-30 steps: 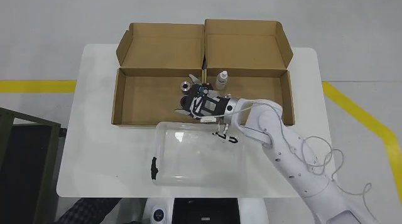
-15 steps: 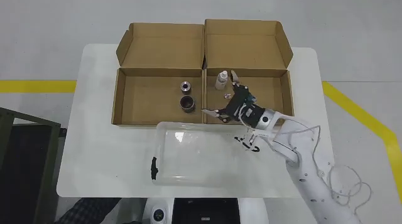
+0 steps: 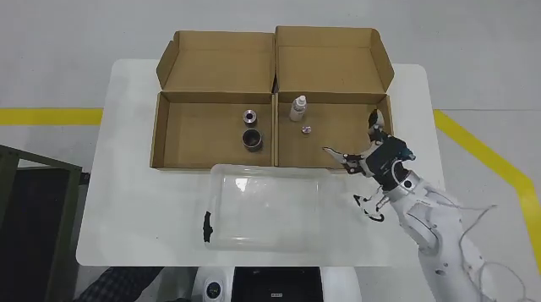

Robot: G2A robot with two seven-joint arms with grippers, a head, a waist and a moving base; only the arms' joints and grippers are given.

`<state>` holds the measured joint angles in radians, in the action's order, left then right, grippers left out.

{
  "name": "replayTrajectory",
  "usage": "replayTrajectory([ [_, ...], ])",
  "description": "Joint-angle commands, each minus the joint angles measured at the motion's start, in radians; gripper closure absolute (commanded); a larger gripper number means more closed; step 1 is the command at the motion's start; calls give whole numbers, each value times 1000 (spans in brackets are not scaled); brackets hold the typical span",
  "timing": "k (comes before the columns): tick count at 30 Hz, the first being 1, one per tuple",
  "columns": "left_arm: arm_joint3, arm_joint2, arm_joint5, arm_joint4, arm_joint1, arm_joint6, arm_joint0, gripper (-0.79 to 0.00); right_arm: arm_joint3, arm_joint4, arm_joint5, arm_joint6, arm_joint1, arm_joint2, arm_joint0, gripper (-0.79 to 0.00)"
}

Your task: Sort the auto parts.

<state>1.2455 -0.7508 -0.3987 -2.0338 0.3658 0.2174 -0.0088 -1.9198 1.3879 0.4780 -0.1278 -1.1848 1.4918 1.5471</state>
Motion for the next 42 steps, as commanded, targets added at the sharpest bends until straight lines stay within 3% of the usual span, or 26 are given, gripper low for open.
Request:
replayTrajectory([
  [1, 0, 0, 0, 0, 0, 0, 0, -785, 4, -7, -17, -27, 3, 42, 34, -785],
  [7, 0, 0, 0, 0, 0, 0, 0, -785, 13, -40, -24, -94, 10, 141, 119, -785],
  [14, 0, 0, 0, 0, 0, 0, 0, -785, -2, -38, -34, -123, 13, 177, 170, -785],
  [42, 0, 0, 0, 0, 0, 0, 0, -785, -3, -37, -34, -124, 13, 178, 172, -785],
])
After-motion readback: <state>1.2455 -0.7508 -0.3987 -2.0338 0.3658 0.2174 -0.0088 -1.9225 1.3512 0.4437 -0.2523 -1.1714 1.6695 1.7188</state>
